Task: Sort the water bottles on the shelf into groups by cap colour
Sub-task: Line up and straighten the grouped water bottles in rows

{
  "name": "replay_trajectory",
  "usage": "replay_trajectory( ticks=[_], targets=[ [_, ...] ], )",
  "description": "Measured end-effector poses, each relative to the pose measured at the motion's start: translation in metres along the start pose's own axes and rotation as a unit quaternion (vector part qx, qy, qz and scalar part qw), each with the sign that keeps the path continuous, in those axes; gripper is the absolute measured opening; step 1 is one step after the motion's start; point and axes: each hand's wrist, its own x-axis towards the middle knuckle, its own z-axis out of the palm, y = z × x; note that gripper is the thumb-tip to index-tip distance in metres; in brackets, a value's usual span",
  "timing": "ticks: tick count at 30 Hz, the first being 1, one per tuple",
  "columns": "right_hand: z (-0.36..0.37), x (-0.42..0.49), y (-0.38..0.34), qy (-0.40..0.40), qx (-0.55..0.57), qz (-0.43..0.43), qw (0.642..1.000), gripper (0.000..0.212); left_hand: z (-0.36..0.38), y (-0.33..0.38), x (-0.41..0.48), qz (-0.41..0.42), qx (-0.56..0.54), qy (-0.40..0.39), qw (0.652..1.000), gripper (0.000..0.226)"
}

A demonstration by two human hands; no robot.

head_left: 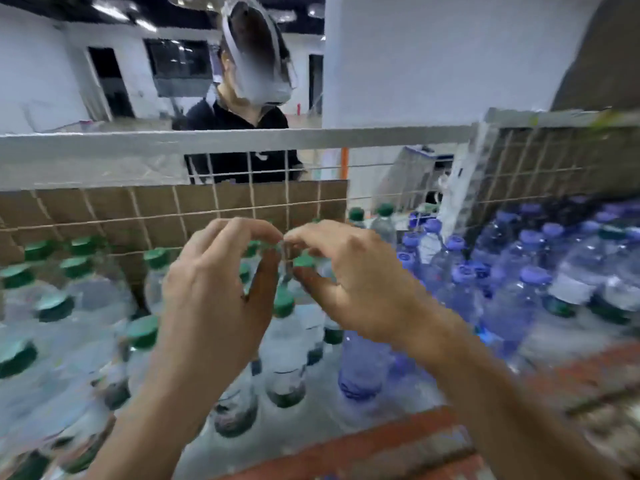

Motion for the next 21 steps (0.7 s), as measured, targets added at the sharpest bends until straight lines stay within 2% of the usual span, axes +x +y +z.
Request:
replay_trajectory(
  ticks=[4,12,17,21],
  targets=[
    [-0.061,-0.096,0.075,0.031,-0.066,0.132,0.989,0.029,0.104,0.102,-0.002,0.038,-0.093,-0.068,0.993,0.013],
    [-0.160,-0.233,0.193,0.082,-0.135,0.326,0.932,0.034,0.266,0.266,-0.014,0.078,-0.204,-0.206,0.954,0.018],
    [-0.185,-0.275,0.263,0.111,-0.121,0.382,0.910,0.040,0.345,0.318,-0.010,0.078,-0.238,-0.248,0.936,0.036],
    [-0.207,-0.287,0.332,0.130,-0.123,0.387,0.904,0.043,0.414,0.355,0.000,0.068,-0.275,-0.262,0.923,0.032]
  ],
)
